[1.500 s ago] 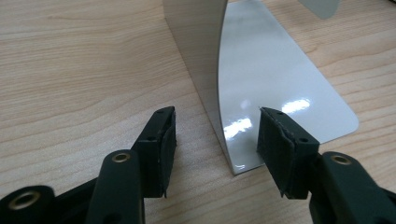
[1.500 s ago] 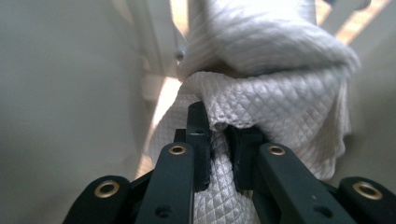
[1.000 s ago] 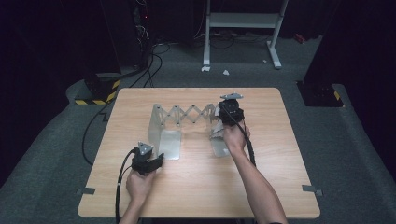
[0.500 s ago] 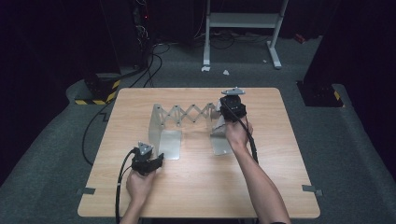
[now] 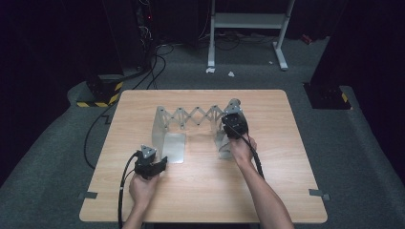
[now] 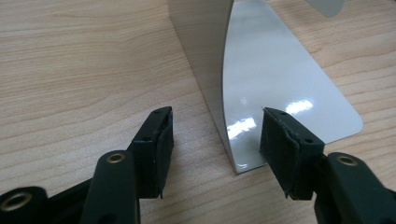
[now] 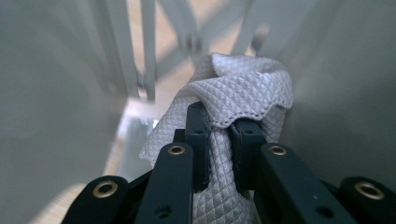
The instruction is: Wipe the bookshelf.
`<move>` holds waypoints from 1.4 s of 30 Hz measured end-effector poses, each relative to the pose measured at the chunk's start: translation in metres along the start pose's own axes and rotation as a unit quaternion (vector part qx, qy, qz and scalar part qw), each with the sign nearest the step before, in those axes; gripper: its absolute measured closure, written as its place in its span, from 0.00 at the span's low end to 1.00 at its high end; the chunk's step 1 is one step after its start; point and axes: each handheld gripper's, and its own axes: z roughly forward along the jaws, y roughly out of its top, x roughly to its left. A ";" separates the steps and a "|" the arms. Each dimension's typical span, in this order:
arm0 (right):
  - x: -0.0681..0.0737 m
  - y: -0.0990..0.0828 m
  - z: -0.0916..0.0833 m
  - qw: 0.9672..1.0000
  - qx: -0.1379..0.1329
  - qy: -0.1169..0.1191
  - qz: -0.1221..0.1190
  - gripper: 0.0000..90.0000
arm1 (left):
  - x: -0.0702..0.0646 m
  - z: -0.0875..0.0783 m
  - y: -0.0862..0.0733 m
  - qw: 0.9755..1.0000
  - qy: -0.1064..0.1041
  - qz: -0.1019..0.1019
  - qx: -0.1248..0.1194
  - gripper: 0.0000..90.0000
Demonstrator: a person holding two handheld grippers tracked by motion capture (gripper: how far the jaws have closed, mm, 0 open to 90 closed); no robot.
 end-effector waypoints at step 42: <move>-0.024 -0.097 -0.017 0.999 0.035 0.039 -0.012 0.89 | 0.000 0.000 0.000 1.000 0.001 -0.002 0.000 0.48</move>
